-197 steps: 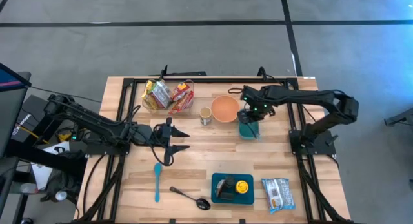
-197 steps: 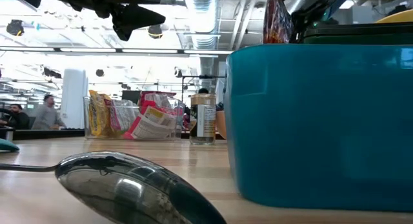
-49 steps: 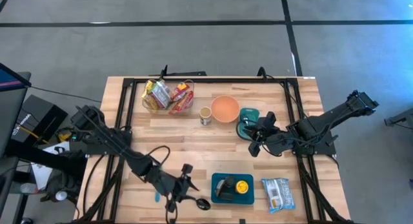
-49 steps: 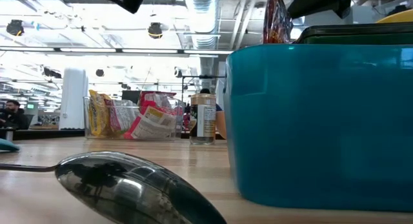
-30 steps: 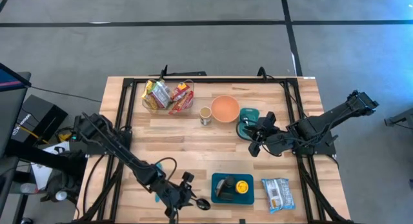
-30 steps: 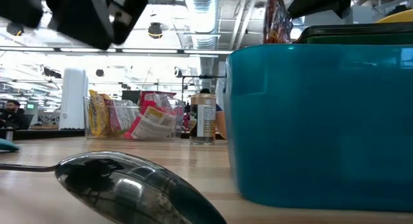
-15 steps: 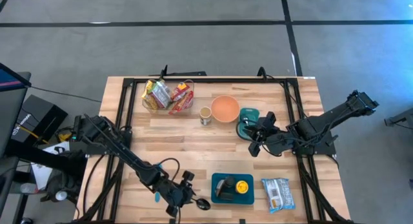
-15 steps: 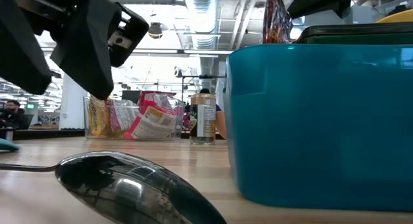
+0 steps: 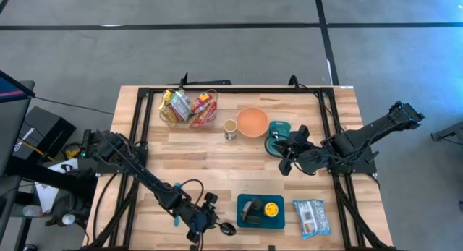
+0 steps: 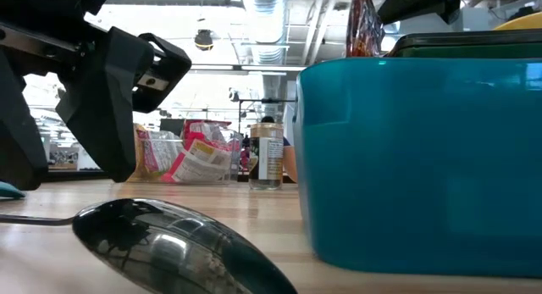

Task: Pick & Place Food Item
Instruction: Put the black spoon into the green bin

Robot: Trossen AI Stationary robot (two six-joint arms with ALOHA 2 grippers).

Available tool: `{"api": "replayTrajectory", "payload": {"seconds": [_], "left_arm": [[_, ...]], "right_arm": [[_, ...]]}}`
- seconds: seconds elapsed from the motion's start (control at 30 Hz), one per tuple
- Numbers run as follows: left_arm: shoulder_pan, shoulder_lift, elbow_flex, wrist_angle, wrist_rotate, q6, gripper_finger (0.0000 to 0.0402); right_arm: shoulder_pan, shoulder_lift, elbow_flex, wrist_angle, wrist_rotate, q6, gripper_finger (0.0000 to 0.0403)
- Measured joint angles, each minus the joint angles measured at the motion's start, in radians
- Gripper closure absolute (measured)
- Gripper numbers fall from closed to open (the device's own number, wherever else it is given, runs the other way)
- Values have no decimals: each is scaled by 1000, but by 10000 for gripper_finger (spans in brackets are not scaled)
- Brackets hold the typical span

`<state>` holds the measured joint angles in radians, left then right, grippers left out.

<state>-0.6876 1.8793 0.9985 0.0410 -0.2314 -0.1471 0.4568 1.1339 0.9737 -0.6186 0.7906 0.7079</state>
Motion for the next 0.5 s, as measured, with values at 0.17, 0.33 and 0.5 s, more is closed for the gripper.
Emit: {"api": "replayTrajectory", "payload": {"seconds": [0.17,0.33,0.5], "left_arm": [[0,0,0,0,0,0,262],[0,4,0,4,-1,0,262],[0,50,0,29,-1,0,262]], "right_arm": [[0,0,0,0,0,0,340],[0,0,0,0,0,0,340],[0,0,0,0,0,0,340]]}}
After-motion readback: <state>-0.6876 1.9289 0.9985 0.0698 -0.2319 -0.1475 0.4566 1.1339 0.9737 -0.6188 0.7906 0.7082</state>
